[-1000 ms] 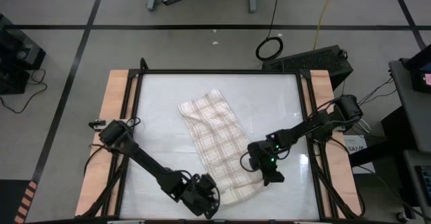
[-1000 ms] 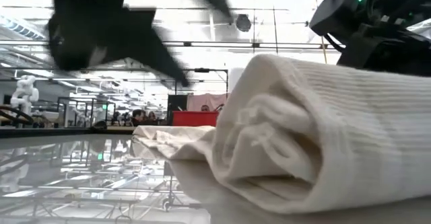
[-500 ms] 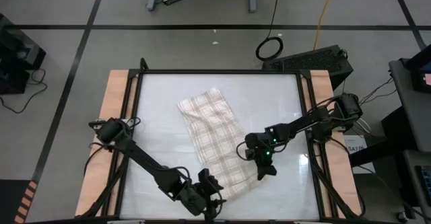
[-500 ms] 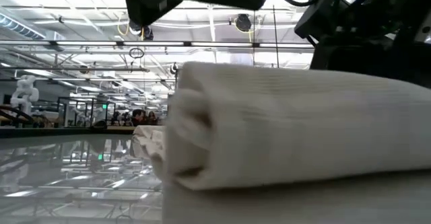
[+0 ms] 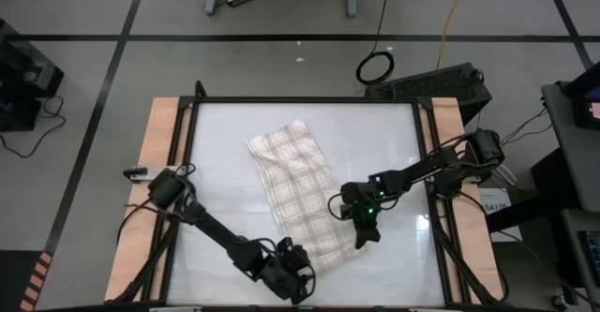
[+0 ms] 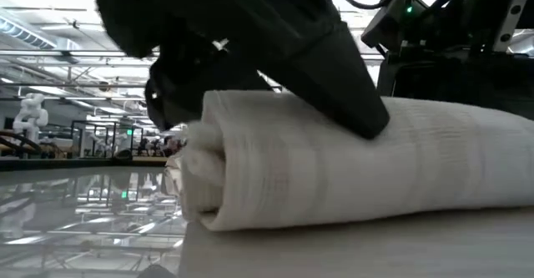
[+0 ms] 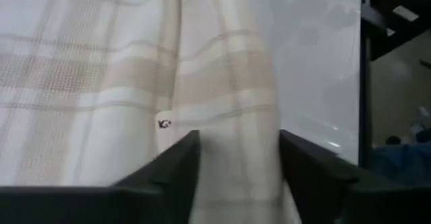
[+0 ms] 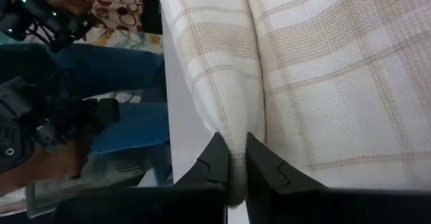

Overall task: Roll towel
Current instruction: Roll the white-brown patterned towel

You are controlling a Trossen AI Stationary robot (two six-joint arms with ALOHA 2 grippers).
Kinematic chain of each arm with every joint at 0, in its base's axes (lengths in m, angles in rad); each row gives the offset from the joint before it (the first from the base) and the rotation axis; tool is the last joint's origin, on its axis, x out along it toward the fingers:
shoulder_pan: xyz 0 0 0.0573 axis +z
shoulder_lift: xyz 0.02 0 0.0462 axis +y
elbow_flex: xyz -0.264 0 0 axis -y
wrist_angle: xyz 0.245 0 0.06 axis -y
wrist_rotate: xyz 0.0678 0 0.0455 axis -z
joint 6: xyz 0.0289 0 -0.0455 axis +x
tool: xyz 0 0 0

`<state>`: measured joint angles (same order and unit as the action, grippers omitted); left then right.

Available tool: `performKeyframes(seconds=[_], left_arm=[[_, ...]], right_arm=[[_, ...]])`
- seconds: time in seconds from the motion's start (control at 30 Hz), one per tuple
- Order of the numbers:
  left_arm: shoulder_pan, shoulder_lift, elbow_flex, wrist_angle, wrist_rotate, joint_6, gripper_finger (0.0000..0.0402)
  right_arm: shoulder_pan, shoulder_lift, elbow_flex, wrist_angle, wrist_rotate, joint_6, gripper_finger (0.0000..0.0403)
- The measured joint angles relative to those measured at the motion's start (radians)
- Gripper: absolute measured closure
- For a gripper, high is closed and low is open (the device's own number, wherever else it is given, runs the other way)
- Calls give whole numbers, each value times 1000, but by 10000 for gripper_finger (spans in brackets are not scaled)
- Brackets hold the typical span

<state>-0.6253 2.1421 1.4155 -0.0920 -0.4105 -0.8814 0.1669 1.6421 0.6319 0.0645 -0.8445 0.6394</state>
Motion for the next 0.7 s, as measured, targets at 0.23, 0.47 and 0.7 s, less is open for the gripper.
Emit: performKeyframes(seconds=[0.23, 0.47, 0.7], left_arm=[[50, -2, 0, 4, 99, -15, 383], [99, -4, -9, -10, 231, -83, 390], [123, -4, -19, 62, 318, -119, 392]], right_arm=[[0, 0, 0, -7, 8, -8, 379], [1, -25, 0, -35, 28, -68, 329], [9, -188, 1, -212, 165, -159, 213]])
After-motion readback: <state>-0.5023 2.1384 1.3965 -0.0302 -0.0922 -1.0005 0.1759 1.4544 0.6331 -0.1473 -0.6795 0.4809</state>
